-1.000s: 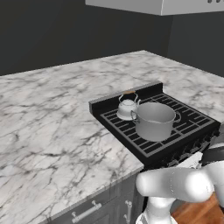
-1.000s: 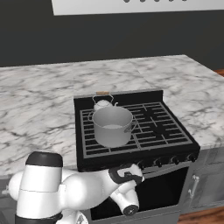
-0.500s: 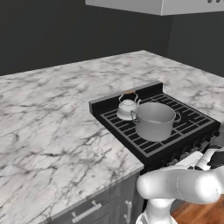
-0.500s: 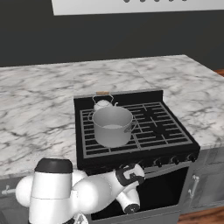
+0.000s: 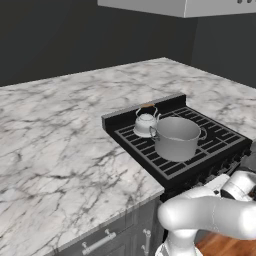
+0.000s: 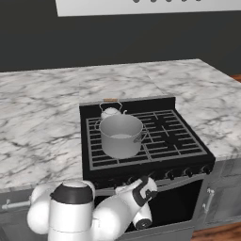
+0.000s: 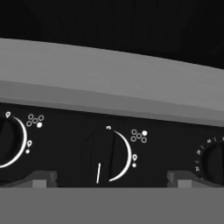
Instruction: Pick the kettle from the cabinet and place it on a stove burner. Then pick the pot from the counter and place it on another stove burner. Finally, turn both burners on.
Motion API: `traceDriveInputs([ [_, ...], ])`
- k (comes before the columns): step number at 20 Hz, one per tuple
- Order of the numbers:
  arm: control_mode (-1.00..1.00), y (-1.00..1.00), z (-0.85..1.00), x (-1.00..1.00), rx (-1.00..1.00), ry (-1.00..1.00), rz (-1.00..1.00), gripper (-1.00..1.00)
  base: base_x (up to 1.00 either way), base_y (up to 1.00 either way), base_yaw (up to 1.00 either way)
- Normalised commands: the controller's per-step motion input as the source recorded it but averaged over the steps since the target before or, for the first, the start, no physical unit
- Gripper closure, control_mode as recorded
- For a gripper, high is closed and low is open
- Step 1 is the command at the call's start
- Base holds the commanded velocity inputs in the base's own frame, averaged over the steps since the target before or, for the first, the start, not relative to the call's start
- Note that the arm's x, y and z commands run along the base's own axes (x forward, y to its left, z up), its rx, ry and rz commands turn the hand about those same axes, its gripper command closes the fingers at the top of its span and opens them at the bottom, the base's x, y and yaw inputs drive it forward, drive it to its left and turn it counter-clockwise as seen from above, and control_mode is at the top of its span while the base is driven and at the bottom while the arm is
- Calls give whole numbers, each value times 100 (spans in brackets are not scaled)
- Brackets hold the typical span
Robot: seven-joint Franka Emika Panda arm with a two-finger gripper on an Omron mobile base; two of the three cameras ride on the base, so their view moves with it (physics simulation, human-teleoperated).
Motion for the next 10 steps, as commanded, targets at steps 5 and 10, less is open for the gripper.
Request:
traceDriveInputs([
  [5,-100,-3,-10,15,1,0,1,-100,0,0,0],
  [10,-100,-4,-4,13,2,-3,3,-100,0,0,0],
])
